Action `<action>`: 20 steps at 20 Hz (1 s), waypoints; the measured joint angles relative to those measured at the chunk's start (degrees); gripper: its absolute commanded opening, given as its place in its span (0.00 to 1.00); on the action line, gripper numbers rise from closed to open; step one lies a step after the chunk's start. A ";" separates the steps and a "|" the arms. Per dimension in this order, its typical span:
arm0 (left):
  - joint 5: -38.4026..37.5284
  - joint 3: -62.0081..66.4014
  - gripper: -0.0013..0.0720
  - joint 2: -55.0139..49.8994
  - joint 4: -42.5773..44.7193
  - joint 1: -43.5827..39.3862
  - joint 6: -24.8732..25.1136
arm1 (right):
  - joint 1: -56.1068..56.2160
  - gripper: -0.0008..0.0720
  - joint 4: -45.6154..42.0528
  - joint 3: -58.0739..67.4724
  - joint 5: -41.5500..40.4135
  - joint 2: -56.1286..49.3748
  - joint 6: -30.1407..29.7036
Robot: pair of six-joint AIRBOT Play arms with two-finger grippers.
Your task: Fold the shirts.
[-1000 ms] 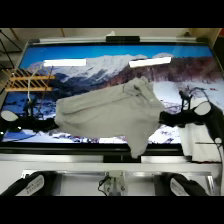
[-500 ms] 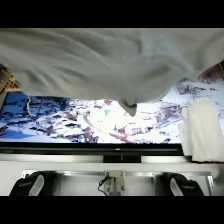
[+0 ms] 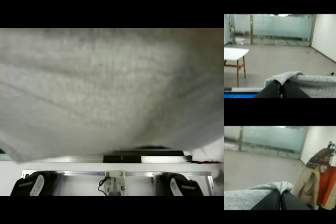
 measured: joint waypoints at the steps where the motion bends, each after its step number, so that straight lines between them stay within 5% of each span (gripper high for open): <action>1: -2.14 -1.60 0.06 -1.01 0.63 0.00 -0.20 | 0.02 0.11 -0.48 0.11 2.36 -1.68 0.13; 9: -7.23 -18.38 0.06 -21.03 2.49 -1.53 1.18 | 0.11 0.11 2.69 -6.88 19.67 -29.22 1.40; 20: 6.43 -13.18 0.06 -59.32 2.75 -7.45 0.26 | 0.83 0.11 13.57 -10.47 0.37 -59.60 6.84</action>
